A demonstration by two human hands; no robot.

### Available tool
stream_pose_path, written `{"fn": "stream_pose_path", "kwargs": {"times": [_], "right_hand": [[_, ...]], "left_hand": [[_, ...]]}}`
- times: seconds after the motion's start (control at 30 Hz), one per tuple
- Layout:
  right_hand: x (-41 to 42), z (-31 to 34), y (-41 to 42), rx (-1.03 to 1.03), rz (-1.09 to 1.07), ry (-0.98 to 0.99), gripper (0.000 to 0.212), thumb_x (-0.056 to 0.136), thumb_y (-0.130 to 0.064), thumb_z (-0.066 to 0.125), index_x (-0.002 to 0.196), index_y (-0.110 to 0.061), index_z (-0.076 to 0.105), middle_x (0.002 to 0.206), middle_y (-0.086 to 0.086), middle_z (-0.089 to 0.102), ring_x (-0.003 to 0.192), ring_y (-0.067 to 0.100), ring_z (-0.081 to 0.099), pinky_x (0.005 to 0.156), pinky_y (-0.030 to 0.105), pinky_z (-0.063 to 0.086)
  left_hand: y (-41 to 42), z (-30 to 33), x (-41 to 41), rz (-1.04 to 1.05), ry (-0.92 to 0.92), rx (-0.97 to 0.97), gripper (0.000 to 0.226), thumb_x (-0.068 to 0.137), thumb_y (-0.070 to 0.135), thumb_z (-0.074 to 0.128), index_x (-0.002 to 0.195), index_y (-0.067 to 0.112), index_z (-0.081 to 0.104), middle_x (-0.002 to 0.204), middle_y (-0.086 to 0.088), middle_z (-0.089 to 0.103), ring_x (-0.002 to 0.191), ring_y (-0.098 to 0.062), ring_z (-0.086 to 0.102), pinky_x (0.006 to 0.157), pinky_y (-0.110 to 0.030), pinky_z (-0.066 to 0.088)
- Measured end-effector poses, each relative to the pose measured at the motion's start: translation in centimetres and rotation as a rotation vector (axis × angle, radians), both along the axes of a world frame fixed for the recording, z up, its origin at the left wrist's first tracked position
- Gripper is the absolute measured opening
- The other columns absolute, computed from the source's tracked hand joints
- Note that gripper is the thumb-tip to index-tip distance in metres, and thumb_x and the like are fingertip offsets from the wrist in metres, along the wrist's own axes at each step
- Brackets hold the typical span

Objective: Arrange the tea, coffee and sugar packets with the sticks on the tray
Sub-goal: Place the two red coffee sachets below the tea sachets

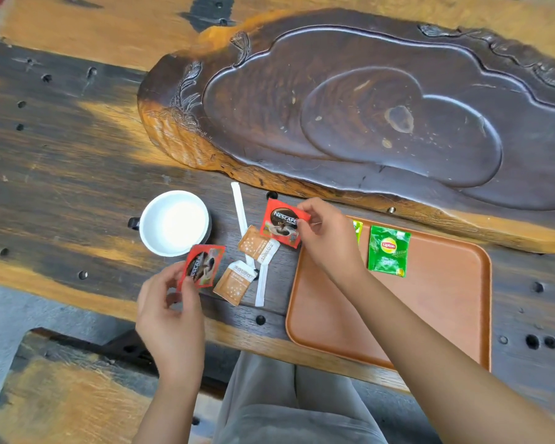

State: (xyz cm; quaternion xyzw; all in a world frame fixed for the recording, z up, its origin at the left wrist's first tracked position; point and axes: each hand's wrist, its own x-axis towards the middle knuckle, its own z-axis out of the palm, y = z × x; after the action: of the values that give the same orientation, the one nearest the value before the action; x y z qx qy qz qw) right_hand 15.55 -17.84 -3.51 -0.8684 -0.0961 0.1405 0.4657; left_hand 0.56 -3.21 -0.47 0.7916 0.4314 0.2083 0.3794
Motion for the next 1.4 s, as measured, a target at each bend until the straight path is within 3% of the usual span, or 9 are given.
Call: {"fn": "stream_pose_path", "kwargs": {"times": [0.1,0.17,0.27,0.43,0.57,0.73,0.87,1.13,1.4], "right_hand": [[-0.4,0.7,-2.8,0.125,-0.122,0.001,0.027,0.08,0.002,0.057,0.083,-0.025,0.063,0.078,0.0,0.063,0.066,0.005,0.052,0.062,0.011,0.041],[-1.0,0.8,-5.5,0.166,-0.184,0.077,0.039,0.081,0.0,0.058,0.082,-0.039,0.059,0.078,0.0,0.064,0.067,0.006,0.053,0.067,0.019,0.044],[-2.5,0.4,-9.7,0.156,-0.231,0.176,0.045,0.081,0.005,0.059,0.084,-0.04,0.06,0.083,0.001,0.067,0.073,0.016,0.056,0.072,0.032,0.048],[-5.7,-1.0,-14.7,-0.042,-0.256,0.263,0.033,0.08,0.004,0.06,0.096,-0.024,0.065,0.073,-0.001,0.064,0.063,0.005,0.055,0.062,0.014,0.044],[-7.3,-1.7,-16.1,-0.234,-0.2,0.196,0.036,0.078,-0.002,0.061,0.108,-0.02,0.063,0.089,0.001,0.069,0.073,0.01,0.06,0.07,0.024,0.048],[-9.0,-1.9,-16.4,-0.465,-0.249,-0.165,0.039,0.079,-0.025,0.055,0.117,-0.016,0.058,0.114,0.009,0.058,0.103,0.025,0.05,0.081,0.036,0.046],[-10.4,-2.9,-16.5,-0.489,-0.099,-0.289,0.038,0.083,-0.023,0.054,0.12,-0.015,0.058,0.127,0.012,0.056,0.118,0.029,0.047,0.093,0.04,0.042],[-11.5,-4.0,-15.5,-0.508,0.014,-0.265,0.035,0.079,-0.024,0.051,0.111,-0.015,0.064,0.12,0.011,0.063,0.117,0.025,0.044,0.089,0.039,0.047],[-11.4,-3.9,-14.5,-0.51,-0.008,-0.25,0.034,0.075,-0.021,0.06,0.108,-0.017,0.064,0.118,0.009,0.063,0.113,0.024,0.046,0.084,0.038,0.047]], "left_hand": [[-0.7,0.7,1.0,-0.047,-0.064,-0.127,0.019,0.084,0.006,0.059,0.095,0.021,0.061,0.083,0.022,0.064,0.08,0.004,0.058,0.078,-0.013,0.046],[-1.9,0.7,2.3,-0.208,-0.03,-0.234,0.019,0.083,0.004,0.06,0.088,0.022,0.065,0.084,0.017,0.068,0.078,-0.001,0.061,0.076,-0.017,0.048],[-4.3,-0.1,4.4,-0.462,0.065,-0.304,0.029,0.082,0.001,0.059,0.083,0.029,0.067,0.085,0.018,0.069,0.078,-0.005,0.063,0.07,-0.015,0.048],[-8.3,-2.9,6.0,-0.735,0.172,-0.388,0.035,0.082,0.003,0.058,0.087,0.036,0.069,0.087,0.004,0.071,0.079,-0.015,0.065,0.072,-0.033,0.053],[-10.2,-4.3,6.1,-0.832,0.249,-0.23,0.028,0.081,0.003,0.059,0.096,0.025,0.068,0.089,0.006,0.064,0.078,-0.016,0.058,0.078,-0.035,0.051],[-10.1,-4.3,4.3,-0.915,0.208,0.172,0.041,0.077,0.008,0.066,0.116,0.016,0.056,0.127,-0.003,0.044,0.121,-0.016,0.038,0.102,-0.024,0.027],[-9.8,-5.3,2.7,-1.128,0.211,0.343,0.047,0.074,0.015,0.07,0.119,0.011,0.056,0.131,-0.013,0.049,0.125,-0.024,0.036,0.103,-0.038,0.032],[-10.8,-6.7,2.6,-1.29,0.316,0.366,0.046,0.071,0.012,0.073,0.115,0.012,0.06,0.124,-0.015,0.057,0.119,-0.023,0.036,0.088,-0.04,0.048],[-10.8,-6.9,2.8,-1.289,0.308,0.364,0.044,0.072,0.01,0.071,0.115,0.011,0.06,0.127,-0.015,0.055,0.121,-0.024,0.037,0.094,-0.041,0.044]]}}
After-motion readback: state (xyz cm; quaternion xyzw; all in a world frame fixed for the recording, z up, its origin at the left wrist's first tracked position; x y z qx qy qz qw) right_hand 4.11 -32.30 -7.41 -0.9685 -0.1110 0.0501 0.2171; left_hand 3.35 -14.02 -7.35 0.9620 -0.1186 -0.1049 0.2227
